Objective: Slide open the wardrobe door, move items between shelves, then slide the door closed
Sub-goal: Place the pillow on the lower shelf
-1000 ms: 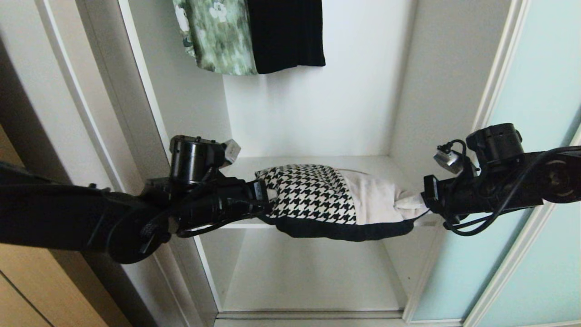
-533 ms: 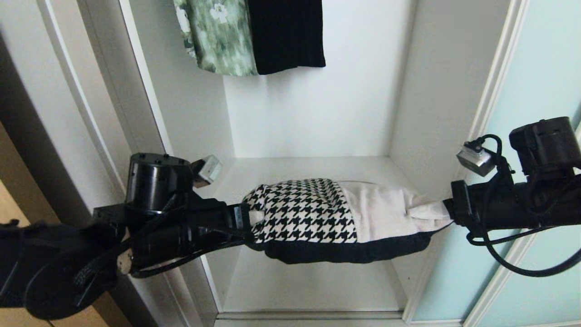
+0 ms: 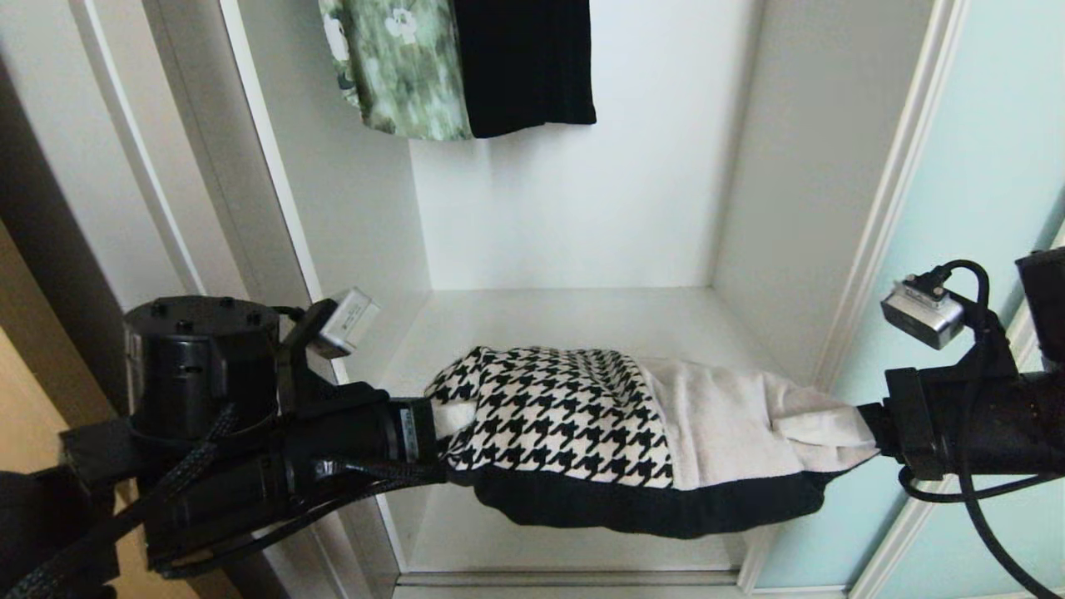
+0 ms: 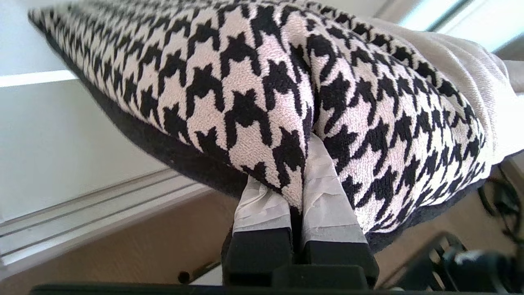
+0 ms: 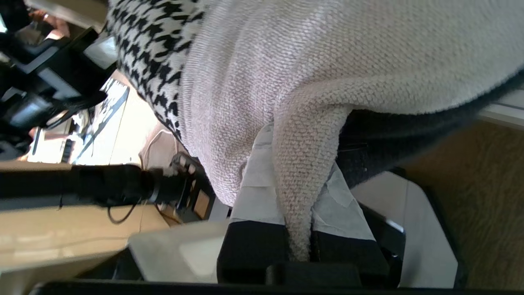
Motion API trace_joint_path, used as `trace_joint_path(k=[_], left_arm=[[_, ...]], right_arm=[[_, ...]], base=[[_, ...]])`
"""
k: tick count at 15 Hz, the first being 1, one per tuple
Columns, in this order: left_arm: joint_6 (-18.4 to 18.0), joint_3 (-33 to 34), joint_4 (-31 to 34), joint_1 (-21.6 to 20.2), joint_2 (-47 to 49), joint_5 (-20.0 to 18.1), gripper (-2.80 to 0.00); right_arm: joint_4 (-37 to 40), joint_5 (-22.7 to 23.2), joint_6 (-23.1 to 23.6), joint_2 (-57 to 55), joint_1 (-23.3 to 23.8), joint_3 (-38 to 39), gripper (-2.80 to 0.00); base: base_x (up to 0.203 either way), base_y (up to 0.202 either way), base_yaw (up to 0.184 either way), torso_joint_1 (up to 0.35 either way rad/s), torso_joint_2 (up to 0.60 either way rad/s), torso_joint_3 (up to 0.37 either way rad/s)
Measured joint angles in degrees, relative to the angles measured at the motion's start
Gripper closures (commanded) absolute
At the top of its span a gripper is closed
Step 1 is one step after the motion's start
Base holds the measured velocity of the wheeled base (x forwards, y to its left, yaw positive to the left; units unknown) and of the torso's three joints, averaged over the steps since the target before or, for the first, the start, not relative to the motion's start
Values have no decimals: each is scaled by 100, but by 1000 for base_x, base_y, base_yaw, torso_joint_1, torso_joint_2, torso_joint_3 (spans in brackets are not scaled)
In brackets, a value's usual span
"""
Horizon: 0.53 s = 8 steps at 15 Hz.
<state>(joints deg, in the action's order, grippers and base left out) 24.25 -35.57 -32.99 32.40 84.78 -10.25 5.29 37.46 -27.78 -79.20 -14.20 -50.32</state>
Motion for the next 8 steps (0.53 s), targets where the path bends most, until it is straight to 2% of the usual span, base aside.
trace_joint_path(k=[8], left_arm=[[23,328,-37,211,-373,-16,0]], right_arm=[[-2,206,-31,405,-136,178,0]], base=[[0,0,0,0,0,0]])
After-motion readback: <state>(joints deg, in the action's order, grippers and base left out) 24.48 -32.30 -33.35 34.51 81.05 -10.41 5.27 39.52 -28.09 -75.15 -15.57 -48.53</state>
